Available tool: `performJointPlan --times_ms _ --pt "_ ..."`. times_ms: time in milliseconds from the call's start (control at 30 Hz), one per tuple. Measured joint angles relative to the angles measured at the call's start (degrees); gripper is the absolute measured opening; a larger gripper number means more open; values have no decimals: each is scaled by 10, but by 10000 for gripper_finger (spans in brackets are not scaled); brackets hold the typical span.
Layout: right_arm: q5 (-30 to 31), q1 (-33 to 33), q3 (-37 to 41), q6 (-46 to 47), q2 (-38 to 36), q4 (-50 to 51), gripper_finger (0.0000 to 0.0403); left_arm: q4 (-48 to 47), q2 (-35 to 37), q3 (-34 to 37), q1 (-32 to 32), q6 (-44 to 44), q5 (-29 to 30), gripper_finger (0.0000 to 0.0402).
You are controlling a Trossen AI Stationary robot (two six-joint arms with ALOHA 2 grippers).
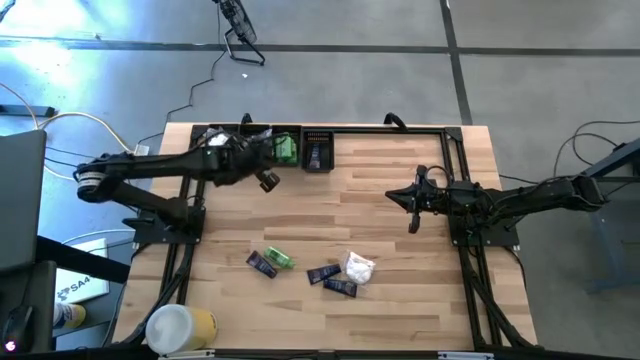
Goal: Pick & Place Travel size toiletries
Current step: Put the hairbrush into the middle left black bin
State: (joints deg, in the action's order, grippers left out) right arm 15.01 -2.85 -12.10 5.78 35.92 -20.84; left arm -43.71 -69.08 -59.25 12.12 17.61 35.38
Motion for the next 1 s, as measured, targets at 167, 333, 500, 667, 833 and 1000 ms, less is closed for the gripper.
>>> performJointPlan --times_ms 167,333,500,667,833,1000 --pt "0 0 0 0 0 6 2 85 0 50 59 -28 -60 0" --pt "0 0 0 0 0 7 2 145 0 95 110 -35 -126 0" --pt "0 0 0 -7 0 7 2 208 0 130 150 -53 -162 0" --pt "0 0 0 -9 0 7 2 235 0 147 187 -59 -182 0" --pt "0 0 0 -10 0 7 2 242 0 152 227 -61 -211 0" --pt "0 0 0 -10 0 7 2 249 -2 152 263 -69 -238 0"
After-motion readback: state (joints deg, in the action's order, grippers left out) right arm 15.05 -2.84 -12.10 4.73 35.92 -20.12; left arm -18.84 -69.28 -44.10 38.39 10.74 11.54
